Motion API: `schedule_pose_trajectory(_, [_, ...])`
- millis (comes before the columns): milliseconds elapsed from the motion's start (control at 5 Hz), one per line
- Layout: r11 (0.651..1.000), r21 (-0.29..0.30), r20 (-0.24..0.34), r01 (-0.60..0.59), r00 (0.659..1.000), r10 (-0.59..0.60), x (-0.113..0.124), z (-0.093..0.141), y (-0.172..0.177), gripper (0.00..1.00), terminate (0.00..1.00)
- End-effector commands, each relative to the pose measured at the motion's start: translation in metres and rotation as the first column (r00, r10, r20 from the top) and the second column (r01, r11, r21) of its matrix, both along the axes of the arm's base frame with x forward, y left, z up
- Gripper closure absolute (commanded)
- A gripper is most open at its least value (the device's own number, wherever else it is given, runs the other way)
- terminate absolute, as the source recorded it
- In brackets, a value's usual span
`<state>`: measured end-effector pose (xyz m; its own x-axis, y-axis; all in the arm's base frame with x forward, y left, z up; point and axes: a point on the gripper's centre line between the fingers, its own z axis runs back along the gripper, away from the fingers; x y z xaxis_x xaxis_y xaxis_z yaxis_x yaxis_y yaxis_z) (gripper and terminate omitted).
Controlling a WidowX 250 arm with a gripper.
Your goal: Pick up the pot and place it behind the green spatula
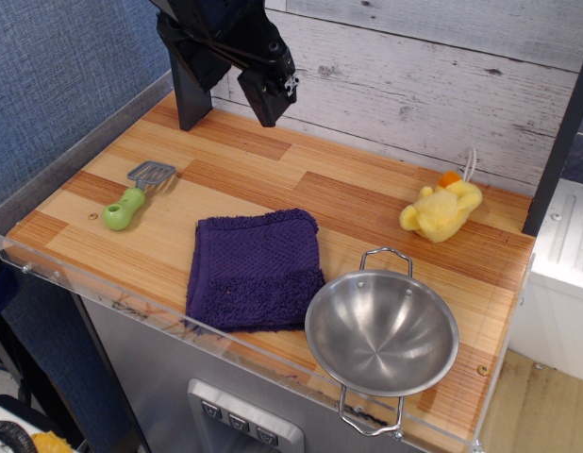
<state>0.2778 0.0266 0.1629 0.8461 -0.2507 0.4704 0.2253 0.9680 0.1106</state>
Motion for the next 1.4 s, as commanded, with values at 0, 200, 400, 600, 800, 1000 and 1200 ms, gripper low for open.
schedule_pose_trajectory(0, [1.0, 0.0, 0.0, 0.0, 1.0, 0.0, 0.0, 0.0, 0.0, 0.0, 0.0])
schedule_pose_trajectory(200, [0.997, -0.06, -0.068, -0.049, 0.997, 0.045, -0.015, -0.01, -0.026, 0.0, 0.0])
schedule_pose_trajectory(400, [0.975, -0.097, -0.129, -0.199, 0.974, 0.186, -0.029, -0.014, -0.044, 0.0, 0.0])
schedule_pose_trajectory(600, [0.936, -0.124, -0.211, -0.331, 0.93, 0.301, -0.044, -0.016, -0.061, 0.0, 0.0])
schedule_pose_trajectory(800, [0.877, -0.111, -0.285, -0.467, 0.86, 0.422, -0.058, -0.024, -0.064, 0.0, 0.0])
schedule_pose_trajectory(1000, [0.79, -0.121, -0.375, -0.602, 0.764, 0.525, -0.07, -0.037, -0.067, 0.0, 0.0])
schedule_pose_trajectory(1200, [0.755, -0.113, -0.426, -0.645, 0.718, 0.55, -0.069, -0.049, -0.065, 0.0, 0.0])
